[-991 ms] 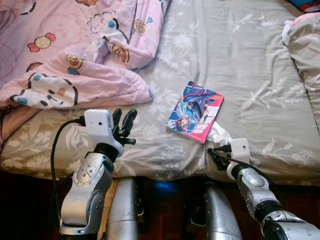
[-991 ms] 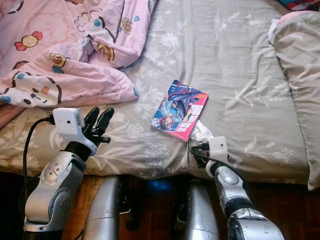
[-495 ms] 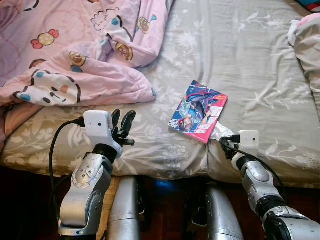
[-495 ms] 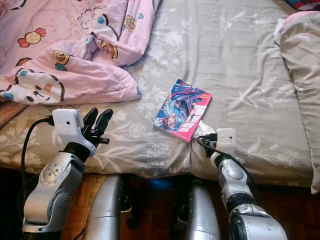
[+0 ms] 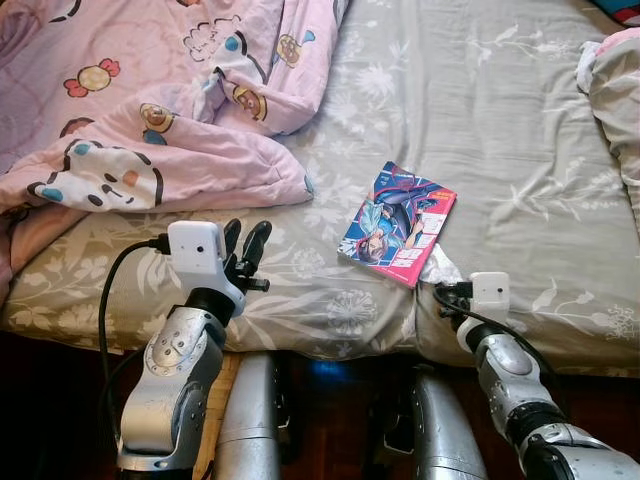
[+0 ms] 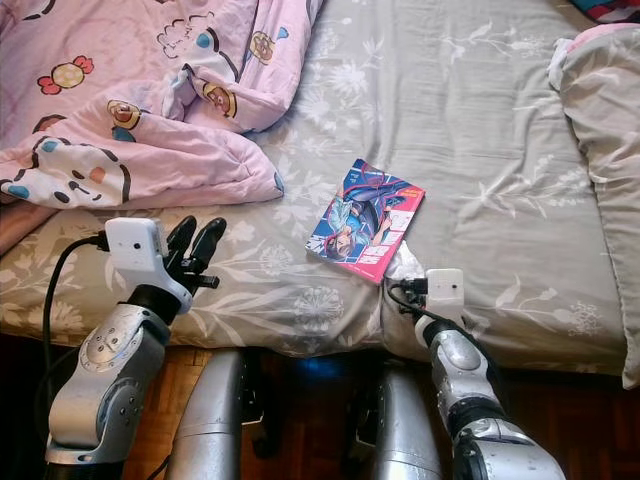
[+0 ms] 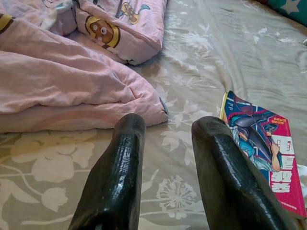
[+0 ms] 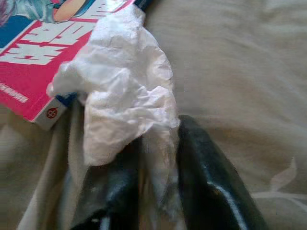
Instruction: Clean up the room
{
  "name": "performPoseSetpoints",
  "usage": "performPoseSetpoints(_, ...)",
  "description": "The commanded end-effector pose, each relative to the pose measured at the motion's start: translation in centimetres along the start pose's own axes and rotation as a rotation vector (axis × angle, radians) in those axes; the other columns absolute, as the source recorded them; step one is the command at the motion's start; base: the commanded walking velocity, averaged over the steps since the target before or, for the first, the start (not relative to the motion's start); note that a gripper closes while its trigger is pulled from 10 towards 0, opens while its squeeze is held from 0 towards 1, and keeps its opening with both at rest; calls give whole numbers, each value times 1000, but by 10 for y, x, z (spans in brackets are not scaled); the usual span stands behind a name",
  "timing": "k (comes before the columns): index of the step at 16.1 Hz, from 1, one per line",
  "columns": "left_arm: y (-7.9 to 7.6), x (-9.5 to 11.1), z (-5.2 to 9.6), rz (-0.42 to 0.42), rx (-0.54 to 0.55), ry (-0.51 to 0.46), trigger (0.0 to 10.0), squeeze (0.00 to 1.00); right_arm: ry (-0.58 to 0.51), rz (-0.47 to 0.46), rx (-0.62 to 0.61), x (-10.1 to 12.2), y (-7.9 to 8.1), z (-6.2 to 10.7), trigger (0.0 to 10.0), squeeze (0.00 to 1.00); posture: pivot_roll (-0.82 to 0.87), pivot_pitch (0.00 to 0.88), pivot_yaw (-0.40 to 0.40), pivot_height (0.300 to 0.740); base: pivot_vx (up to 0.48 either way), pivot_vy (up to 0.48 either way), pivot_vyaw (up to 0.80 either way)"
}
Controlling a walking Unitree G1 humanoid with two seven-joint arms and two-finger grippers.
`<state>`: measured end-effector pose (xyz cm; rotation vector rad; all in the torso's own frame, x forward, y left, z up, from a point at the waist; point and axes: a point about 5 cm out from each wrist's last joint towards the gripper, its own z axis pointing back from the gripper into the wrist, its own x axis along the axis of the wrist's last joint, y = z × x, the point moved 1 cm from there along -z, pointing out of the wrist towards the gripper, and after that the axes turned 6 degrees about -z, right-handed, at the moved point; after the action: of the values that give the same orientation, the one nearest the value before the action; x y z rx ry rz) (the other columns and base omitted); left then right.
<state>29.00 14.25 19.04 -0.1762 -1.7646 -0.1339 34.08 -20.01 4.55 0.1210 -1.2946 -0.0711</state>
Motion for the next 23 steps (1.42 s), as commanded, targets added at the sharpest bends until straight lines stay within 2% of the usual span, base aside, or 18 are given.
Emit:
performPoseSetpoints(1,4,-14,3,-34,7,41,10000,0,57,-27,-14,-20,1,6,0,0,230,374,17,624,0,0,0)
performPoseSetpoints(2,8,-19,4,-43,18,50,10000,0,53,-35,-16,-19,2,6,0,0,227,360,15,624,0,0,0)
performPoseSetpoints(4,27,-29,3,-65,78,73,10000,0,42,-48,-19,-19,4,6,0,0,221,330,12,624,0,0,0)
performPoseSetpoints(8,54,-44,2,-107,152,100,10000,0,-28,-86,-80,-12,-7,8,0,0,202,243,0,624,0,0,0)
performPoseSetpoints(9,56,-46,2,-110,158,101,10000,0,-39,-91,-89,-12,-9,9,0,0,201,234,-1,624,0,0,0)
performPoseSetpoints(11,65,-52,6,-130,186,111,10000,0,-119,-118,-156,-9,-22,16,0,0,200,208,-10,624,0,0,0)
performPoseSetpoints(13,69,-57,7,-140,196,118,10000,0,-145,-126,-170,-8,-26,19,0,0,199,194,-15,624,0,0,0)
performPoseSetpoints(14,76,-62,12,-153,220,132,10000,0,-202,-140,-196,-6,-30,24,0,0,198,179,-20,624,0,0,0)
performPoseSetpoints(16,87,-75,21,-184,247,170,10000,0,-227,-142,-200,-13,-28,31,0,0,192,166,-31,624,0,0,0)
performPoseSetpoints(17,95,-89,29,-204,273,214,10000,0,-188,-128,-197,-28,-25,39,10000,0,176,138,-44,624,0,0,0)
performPoseSetpoints(19,104,-101,37,-207,316,251,10000,0,-96,-149,-246,-56,-34,54,10000,0,178,124,-49,624,0,0,0)
performPoseSetpoints(23,105,-105,32,-209,298,241,10000,0,-81,-146,-248,-61,-39,59,10000,0,173,105,-57,659,0,0,0)
